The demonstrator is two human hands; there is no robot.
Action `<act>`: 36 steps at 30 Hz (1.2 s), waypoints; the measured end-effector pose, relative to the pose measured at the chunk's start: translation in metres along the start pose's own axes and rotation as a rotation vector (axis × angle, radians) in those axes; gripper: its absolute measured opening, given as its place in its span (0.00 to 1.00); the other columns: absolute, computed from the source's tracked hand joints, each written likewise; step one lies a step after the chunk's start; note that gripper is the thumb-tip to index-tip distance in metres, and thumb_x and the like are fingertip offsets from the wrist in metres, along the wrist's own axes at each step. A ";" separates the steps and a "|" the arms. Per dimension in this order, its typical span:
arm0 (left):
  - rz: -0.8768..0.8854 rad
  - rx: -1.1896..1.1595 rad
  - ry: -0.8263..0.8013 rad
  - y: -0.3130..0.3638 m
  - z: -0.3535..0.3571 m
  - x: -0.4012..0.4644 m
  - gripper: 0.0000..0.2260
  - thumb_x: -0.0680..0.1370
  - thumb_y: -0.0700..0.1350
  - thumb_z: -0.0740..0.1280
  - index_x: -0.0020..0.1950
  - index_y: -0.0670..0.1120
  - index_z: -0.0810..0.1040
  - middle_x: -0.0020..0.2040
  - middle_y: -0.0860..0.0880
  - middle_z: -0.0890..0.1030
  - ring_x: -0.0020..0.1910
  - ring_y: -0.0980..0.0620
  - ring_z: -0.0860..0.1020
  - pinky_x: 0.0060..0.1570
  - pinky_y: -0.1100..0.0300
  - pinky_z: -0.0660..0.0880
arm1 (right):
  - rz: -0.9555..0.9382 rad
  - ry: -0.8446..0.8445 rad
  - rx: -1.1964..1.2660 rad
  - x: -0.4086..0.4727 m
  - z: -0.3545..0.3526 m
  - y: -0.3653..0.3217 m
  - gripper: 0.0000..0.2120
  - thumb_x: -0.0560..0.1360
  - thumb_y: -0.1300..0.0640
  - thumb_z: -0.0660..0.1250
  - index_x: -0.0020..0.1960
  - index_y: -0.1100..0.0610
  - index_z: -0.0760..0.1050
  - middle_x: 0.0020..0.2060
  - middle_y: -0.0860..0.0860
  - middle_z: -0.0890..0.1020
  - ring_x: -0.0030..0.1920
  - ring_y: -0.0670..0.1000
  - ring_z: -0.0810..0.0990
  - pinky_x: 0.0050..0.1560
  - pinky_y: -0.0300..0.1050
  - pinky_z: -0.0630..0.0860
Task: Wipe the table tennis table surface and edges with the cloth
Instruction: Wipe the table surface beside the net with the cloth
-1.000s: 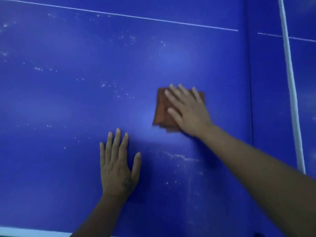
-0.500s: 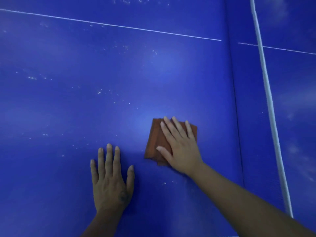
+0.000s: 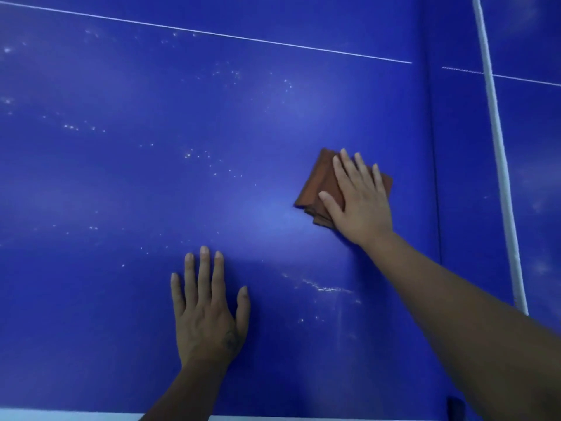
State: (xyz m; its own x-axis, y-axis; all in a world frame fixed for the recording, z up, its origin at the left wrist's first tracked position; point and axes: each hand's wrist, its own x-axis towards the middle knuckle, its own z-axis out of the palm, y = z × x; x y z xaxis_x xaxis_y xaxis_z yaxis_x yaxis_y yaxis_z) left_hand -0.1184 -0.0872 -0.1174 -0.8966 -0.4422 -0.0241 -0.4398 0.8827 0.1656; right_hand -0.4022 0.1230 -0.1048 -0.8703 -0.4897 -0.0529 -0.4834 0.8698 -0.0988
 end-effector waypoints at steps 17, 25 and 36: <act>0.006 0.003 0.048 -0.001 0.001 -0.001 0.34 0.84 0.61 0.56 0.86 0.43 0.61 0.88 0.44 0.57 0.88 0.42 0.51 0.84 0.35 0.53 | 0.016 -0.077 0.057 -0.019 -0.010 0.026 0.35 0.84 0.35 0.53 0.85 0.50 0.53 0.85 0.46 0.52 0.85 0.53 0.50 0.83 0.60 0.45; -0.007 -0.009 0.046 0.002 -0.002 -0.001 0.35 0.84 0.61 0.55 0.86 0.43 0.62 0.87 0.44 0.58 0.88 0.42 0.51 0.84 0.35 0.52 | 0.011 -0.032 0.015 -0.131 0.010 -0.017 0.37 0.84 0.32 0.51 0.85 0.50 0.52 0.85 0.46 0.51 0.85 0.52 0.48 0.83 0.62 0.49; -0.007 -0.006 0.025 0.003 -0.002 -0.002 0.35 0.84 0.62 0.53 0.87 0.43 0.59 0.88 0.45 0.54 0.88 0.44 0.48 0.84 0.35 0.50 | 0.200 -0.018 0.048 -0.131 0.010 -0.021 0.36 0.84 0.34 0.51 0.85 0.52 0.54 0.85 0.48 0.54 0.85 0.54 0.51 0.83 0.61 0.48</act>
State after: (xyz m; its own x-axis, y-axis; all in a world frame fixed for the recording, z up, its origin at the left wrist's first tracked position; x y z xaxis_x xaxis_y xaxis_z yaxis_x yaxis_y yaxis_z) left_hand -0.1179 -0.0845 -0.1146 -0.8920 -0.4521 -0.0010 -0.4456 0.8787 0.1712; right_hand -0.2771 0.1686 -0.1054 -0.9466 -0.3086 -0.0939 -0.2954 0.9462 -0.1318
